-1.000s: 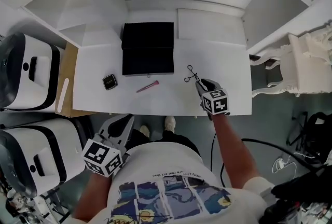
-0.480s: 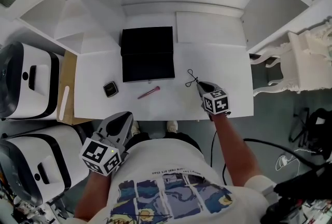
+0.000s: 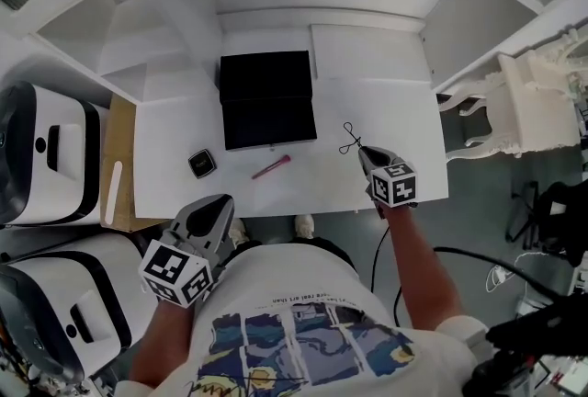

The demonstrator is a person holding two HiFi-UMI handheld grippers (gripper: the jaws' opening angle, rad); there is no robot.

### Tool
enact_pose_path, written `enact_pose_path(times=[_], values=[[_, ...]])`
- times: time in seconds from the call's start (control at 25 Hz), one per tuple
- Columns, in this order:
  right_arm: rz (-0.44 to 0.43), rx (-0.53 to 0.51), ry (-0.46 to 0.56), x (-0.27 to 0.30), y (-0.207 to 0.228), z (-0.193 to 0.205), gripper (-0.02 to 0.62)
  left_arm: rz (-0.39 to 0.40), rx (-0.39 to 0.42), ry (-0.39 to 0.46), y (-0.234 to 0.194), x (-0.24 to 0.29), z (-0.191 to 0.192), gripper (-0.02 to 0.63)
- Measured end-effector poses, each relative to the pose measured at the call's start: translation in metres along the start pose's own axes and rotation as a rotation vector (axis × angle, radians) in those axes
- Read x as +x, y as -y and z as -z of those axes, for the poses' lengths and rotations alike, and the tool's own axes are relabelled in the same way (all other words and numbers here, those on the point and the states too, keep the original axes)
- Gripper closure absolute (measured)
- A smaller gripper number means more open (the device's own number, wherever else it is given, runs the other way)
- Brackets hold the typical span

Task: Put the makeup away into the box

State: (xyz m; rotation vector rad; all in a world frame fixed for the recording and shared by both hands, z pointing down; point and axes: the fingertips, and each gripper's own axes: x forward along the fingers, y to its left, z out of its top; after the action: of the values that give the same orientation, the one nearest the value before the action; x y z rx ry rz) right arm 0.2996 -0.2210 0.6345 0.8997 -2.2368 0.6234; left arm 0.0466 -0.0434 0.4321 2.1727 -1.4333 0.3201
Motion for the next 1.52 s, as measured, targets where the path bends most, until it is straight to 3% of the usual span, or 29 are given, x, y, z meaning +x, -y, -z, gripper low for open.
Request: enact_pose_path(times=[0.24, 0.56, 1.0, 1.52], values=[[0.022, 0.0, 0.051, -0.026, -0.02, -0.034, 0.561, 0.031, -0.003, 0.02, -0.018, -0.012, -0.001, 0.592], [-0.028, 0.029, 0.076, -0.022, -0.067, -0.072, 0.561, 0.05, -0.019, 0.061, -0.042, -0.033, -0.001, 0.592], [-0.111, -0.062, 0.009, 0.038, -0.144, -0.099, 0.561, 0.017, -0.041, 0.104, -0.08, -0.075, 0.006, 0.592], [-0.123, -0.103, -0.103, 0.109, -0.192, -0.107, 0.561, -0.034, -0.06, 0.103, -0.129, -0.123, 0.021, 0.592]])
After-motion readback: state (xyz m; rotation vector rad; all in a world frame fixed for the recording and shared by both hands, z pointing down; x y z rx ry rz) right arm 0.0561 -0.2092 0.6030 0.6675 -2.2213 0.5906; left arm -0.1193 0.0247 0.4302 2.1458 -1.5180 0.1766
